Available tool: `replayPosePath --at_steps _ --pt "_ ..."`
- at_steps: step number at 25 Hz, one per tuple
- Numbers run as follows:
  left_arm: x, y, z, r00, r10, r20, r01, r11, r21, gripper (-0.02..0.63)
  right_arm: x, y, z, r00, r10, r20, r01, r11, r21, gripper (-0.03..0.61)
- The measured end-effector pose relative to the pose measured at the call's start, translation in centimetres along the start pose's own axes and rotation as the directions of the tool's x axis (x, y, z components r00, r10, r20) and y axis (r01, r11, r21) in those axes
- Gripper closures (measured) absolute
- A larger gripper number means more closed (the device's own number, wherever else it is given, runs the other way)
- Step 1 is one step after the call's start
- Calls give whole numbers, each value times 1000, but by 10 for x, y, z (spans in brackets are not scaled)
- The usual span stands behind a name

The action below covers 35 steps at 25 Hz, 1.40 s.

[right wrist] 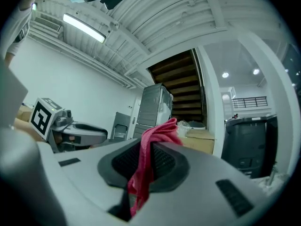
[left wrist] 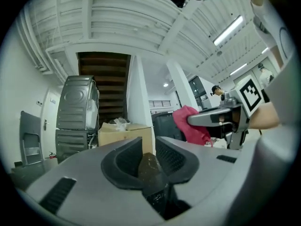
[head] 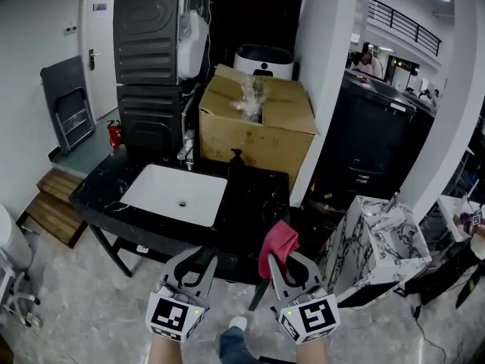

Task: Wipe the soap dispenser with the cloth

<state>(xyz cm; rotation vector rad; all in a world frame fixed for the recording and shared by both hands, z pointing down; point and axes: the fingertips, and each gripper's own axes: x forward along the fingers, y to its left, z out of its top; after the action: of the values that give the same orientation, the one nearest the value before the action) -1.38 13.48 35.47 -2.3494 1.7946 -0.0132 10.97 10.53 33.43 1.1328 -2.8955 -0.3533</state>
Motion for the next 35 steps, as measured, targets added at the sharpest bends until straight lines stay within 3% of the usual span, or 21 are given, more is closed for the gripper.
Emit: replayPosePath --at_steps 4,10,17,21,24,30,35 --pt "42 34 -7 999 -21 38 21 1000 -11 596 53 -23 -15 1000 18 -14 -18 1000 -9 529" --pt "128 90 -31 1000 -3 6 3 997 -82 600 133 -74 -41 999 19 -44 -18 1000 19 529" --pt "220 127 -54 999 -5 -35 2 996 -87 596 200 -129 -71 997 7 -76 -3 999 52 529" --pt "251 138 -68 998 -18 -64 12 996 -93 523 219 -150 -83 996 -8 -84 14 997 73 529" --pt "269 142 -78 995 -53 -78 44 993 -110 361 227 -159 -90 995 -15 -94 24 996 86 529" --pt "307 157 -100 988 -123 -97 111 986 -122 348 239 -169 -104 992 -36 -119 50 992 113 529" --pt "350 182 -124 978 -189 -94 170 969 -178 371 254 -173 -118 987 -69 -144 91 983 158 529"
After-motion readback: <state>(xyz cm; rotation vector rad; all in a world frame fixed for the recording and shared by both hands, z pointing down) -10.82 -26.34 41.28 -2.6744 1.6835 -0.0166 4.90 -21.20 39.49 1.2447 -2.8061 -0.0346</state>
